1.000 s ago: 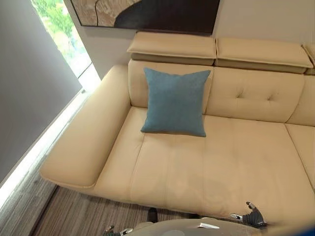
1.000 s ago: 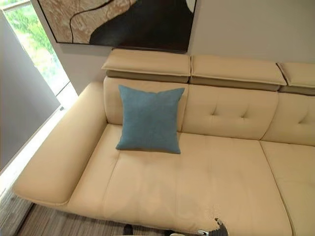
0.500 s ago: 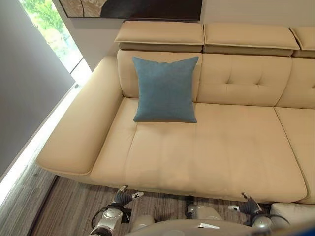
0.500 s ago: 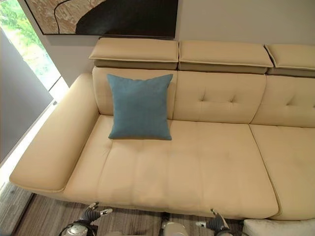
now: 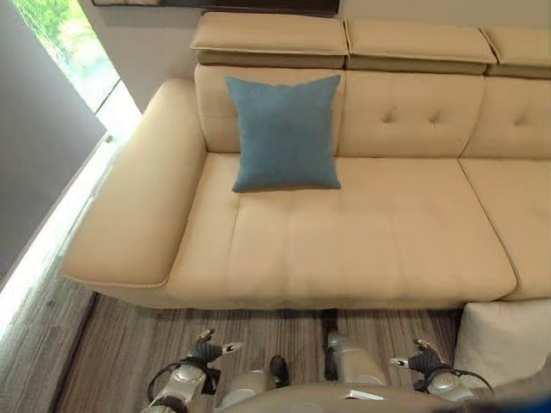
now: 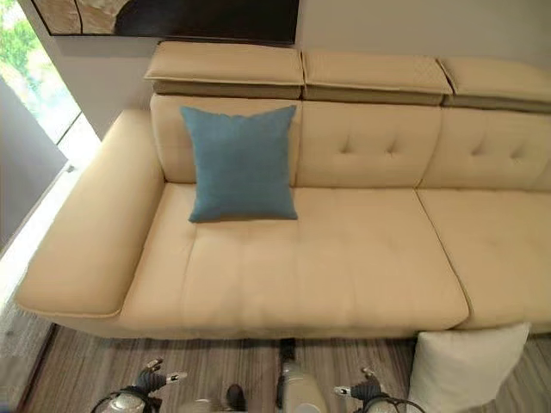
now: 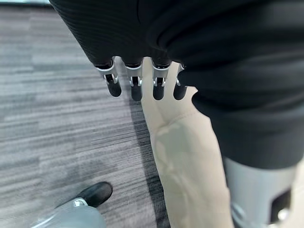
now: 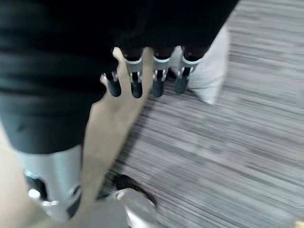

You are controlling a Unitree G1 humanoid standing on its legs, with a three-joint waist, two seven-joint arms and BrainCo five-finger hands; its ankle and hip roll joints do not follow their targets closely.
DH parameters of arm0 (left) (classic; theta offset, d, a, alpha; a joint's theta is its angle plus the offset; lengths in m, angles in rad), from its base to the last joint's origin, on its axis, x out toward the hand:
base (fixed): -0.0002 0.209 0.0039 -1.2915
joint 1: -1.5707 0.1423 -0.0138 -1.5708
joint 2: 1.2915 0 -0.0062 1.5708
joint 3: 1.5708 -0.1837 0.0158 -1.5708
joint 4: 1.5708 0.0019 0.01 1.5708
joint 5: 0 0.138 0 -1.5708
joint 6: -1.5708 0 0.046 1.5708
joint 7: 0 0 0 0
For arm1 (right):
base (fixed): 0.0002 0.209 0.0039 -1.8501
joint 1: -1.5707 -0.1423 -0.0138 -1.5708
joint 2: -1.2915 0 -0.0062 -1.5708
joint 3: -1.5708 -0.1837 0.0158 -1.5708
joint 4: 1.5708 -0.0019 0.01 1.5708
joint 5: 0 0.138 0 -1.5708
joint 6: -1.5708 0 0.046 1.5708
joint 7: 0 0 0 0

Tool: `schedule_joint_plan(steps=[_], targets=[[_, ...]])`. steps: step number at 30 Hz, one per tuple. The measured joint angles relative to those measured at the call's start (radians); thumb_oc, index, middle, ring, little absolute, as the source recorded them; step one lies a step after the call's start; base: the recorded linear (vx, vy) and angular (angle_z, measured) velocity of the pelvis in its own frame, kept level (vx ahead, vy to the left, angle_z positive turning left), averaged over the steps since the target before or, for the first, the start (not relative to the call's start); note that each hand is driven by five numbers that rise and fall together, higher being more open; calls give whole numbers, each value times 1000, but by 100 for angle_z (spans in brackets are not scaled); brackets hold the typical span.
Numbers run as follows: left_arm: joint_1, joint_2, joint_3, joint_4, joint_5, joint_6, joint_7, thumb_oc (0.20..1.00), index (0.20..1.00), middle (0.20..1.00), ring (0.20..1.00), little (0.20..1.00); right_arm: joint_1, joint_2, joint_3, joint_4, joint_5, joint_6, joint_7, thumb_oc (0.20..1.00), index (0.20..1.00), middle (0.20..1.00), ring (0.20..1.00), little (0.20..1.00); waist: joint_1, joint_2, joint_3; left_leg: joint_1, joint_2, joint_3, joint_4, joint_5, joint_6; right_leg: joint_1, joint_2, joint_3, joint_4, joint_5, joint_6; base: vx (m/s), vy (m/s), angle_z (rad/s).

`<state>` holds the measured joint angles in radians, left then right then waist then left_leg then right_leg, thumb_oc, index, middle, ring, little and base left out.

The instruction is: Pick up all the scattered cushions and arrange them neatly on the sofa.

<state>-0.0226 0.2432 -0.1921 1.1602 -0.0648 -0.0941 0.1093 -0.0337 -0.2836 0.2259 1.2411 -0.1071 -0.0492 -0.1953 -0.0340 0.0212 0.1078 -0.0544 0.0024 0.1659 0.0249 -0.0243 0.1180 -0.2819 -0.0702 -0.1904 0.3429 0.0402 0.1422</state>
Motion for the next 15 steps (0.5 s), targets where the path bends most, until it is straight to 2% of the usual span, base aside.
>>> schedule_joint_plan(steps=[1,2,4,5,6,7,9,12,15], targets=[[-1,22,-1,2,1,1,1,1000,1000,1000,1000,1000,-2,0,-2,-9,0,-1,1,1000,1000,1000,1000,1000,-2,-15,2,5,1,-7,-25,31,-1,94,-18,-6,-39,-75,22,-179,-79,5],[-2,31,0,2,2,3,1,1000,1000,1000,1000,1000,-6,-3,-2,-9,0,-1,0,1000,1000,1000,1000,1000,1,-29,5,3,-3,-3,-30,41,-5,155,-36,-4,-73,-117,29,-144,-94,5],[3,37,-3,2,1,3,2,1000,1000,1000,1000,1000,-4,0,0,-35,4,-2,0,1000,1000,1000,1000,1000,51,-48,-3,-3,2,28,-62,70,-22,219,-40,9,-109,-166,42,-72,-94,-38],[6,42,-1,-6,1,2,2,1000,1000,1000,1000,1000,-9,12,0,-47,4,-3,-1,1000,1000,1000,1000,1000,64,-72,-17,-9,-6,33,-88,80,-51,257,-41,16,-213,-168,32,-50,-86,-44],[15,38,0,-4,1,6,2,1000,1000,1000,1000,1000,-16,19,1,-49,4,-6,0,1000,1000,1000,1000,1000,62,-80,-19,-8,-8,28,-112,100,-79,290,-30,14,-308,-151,-38,-49,-83,-13],[28,27,-2,-5,2,8,0,1000,1000,1000,1000,1000,-18,18,1,-48,4,-8,0,1000,1000,1000,1000,1000,52,-70,-20,-9,6,13,-118,118,-109,305,-9,15,-347,-125,-49,-28,-88,-2],[51,16,-3,-5,10,13,1,1000,1000,1000,1000,1000,-3,15,1,-49,4,-8,-1,1000,1000,1000,1000,1000,45,-61,-26,-10,29,0,-118,128,-139,306,17,25,-358,-120,-67,-25,-74,-9],[56,2,-4,-5,16,14,0,1000,1000,1000,1000,1000,28,3,-2,-48,6,-7,-1,1000,1000,1000,1000,1000,27,-54,-32,-28,49,-25,-103,137,-151,303,46,27,-363,-107,-80,-68,-81,3],[36,3,-26,-5,17,17,0,1000,1000,1000,1000,1000,51,1,-2,-41,8,-4,-1,1000,1000,1000,1000,1000,11,-51,-30,-53,63,-43,-74,141,-158,294,67,26,-362,-106,-111,-95,-39,2]])
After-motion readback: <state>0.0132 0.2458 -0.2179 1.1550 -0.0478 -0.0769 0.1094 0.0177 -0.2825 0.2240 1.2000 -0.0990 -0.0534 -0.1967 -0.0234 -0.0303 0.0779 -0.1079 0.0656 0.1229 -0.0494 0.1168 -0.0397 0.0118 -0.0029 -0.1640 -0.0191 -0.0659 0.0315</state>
